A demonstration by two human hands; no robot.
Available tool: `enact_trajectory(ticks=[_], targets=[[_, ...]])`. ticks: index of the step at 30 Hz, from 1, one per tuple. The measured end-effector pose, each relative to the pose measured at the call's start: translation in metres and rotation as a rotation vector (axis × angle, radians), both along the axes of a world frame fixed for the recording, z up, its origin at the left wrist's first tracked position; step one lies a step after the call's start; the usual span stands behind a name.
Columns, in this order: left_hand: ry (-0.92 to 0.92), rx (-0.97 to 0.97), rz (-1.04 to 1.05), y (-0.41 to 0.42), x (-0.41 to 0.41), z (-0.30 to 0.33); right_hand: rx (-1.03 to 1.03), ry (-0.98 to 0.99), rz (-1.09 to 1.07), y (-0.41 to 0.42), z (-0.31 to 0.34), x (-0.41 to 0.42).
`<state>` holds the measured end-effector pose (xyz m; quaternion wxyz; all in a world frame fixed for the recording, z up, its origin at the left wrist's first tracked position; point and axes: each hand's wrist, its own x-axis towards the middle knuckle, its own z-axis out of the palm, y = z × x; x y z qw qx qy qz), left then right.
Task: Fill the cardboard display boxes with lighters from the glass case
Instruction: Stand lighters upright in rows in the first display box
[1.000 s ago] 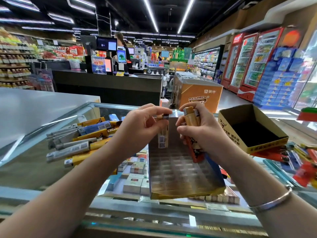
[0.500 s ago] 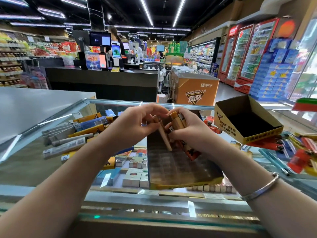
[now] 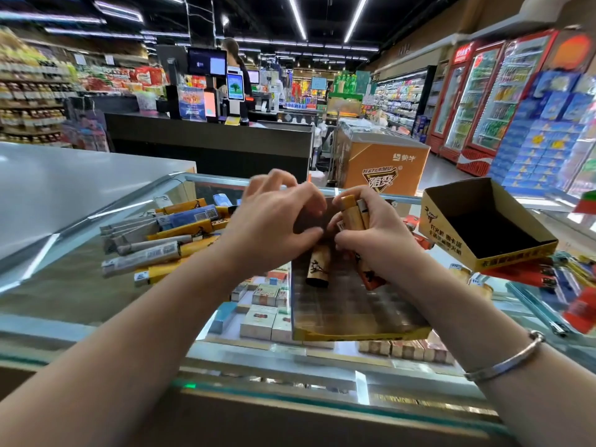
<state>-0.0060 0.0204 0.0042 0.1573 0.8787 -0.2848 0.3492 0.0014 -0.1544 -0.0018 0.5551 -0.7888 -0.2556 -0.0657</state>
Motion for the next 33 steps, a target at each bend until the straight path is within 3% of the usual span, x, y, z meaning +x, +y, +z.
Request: enact_trajectory(ticks=[2,3,7,12,18,22,26,30,33], targets=[[-0.142,0.064,0.059,0.005,-0.003,0.005,0.021,-0.032,-0.040,-0.002,0.000,0.001],[-0.113,0.135,0.099,0.006,-0.003,0.007,0.013,-0.037,-0.059,-0.003,0.000,0.002],[0.183,0.451,0.316,-0.010,0.004,0.001,-0.016,-0.003,-0.125,-0.003,-0.002,0.004],[0.410,0.446,0.389,-0.027,0.010,0.004,-0.003,0.029,-0.139,-0.004,-0.001,0.003],[0.316,0.250,0.277,-0.019,0.007,-0.007,0.125,0.006,-0.098,-0.002,0.004,-0.001],[0.398,0.073,0.181,-0.015,0.008,-0.007,0.195,-0.040,-0.118,-0.003,0.008,-0.003],[0.265,-0.072,0.079,-0.014,0.007,-0.006,0.298,-0.041,-0.182,-0.008,0.012,-0.002],[0.421,-0.564,-0.148,-0.013,0.007,0.005,0.294,-0.001,-0.188,-0.011,0.013,-0.001],[0.484,-0.790,-0.216,-0.012,0.009,0.009,0.048,-0.021,-0.131,-0.010,0.010,-0.001]])
